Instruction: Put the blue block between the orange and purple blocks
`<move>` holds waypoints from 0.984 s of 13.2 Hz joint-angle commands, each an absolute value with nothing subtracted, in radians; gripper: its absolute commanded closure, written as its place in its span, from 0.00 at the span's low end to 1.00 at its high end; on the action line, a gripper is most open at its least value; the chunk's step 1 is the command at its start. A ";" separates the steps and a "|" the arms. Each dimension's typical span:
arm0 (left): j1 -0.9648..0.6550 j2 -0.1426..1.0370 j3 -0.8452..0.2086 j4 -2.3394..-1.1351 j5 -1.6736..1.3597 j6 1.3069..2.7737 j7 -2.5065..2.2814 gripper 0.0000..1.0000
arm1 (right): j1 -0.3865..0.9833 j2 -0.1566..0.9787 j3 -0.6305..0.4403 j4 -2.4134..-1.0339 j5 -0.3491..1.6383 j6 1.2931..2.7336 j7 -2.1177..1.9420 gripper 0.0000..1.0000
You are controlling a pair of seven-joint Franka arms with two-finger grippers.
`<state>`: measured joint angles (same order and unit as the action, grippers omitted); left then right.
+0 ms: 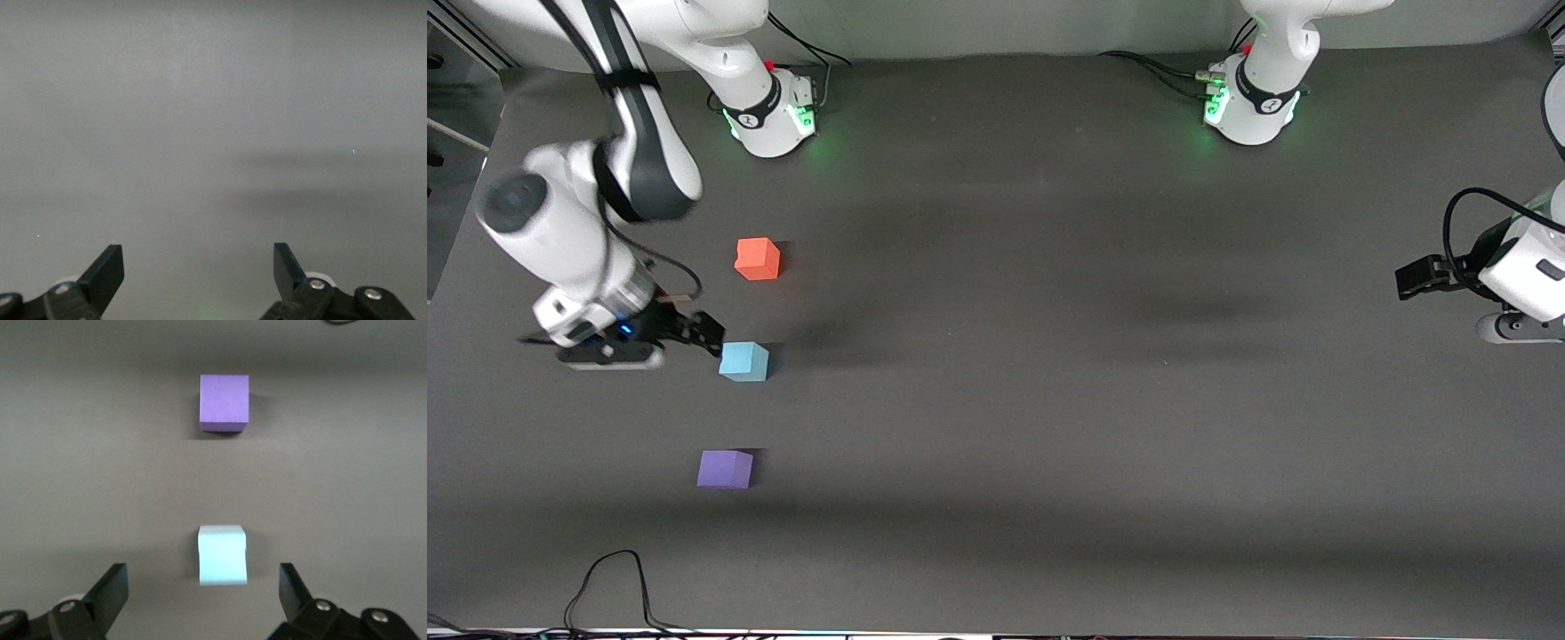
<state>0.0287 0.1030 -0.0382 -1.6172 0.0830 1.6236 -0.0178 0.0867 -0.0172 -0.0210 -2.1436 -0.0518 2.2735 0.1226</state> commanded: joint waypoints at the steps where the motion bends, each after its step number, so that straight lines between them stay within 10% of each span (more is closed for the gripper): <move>1: 0.031 0.112 -0.038 -1.586 0.072 1.603 -0.002 0.00 | 0.094 -0.124 -0.035 -2.035 0.030 1.991 0.121 0.00; 7: 0.029 0.117 -0.040 -1.580 0.066 1.609 -0.003 0.00 | 0.060 -0.149 -0.032 -1.784 0.072 1.637 0.115 0.00; 13: 0.031 0.117 -0.038 -1.580 0.049 1.609 -0.003 0.00 | 0.069 -0.144 -0.035 -1.776 0.066 1.615 0.115 0.00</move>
<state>0.0287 0.1041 -0.0397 -1.6100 0.0602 1.6236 -0.0177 0.0678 -0.1662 -0.0337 -1.8061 0.0472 1.6304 0.1222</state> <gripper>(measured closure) 0.000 0.000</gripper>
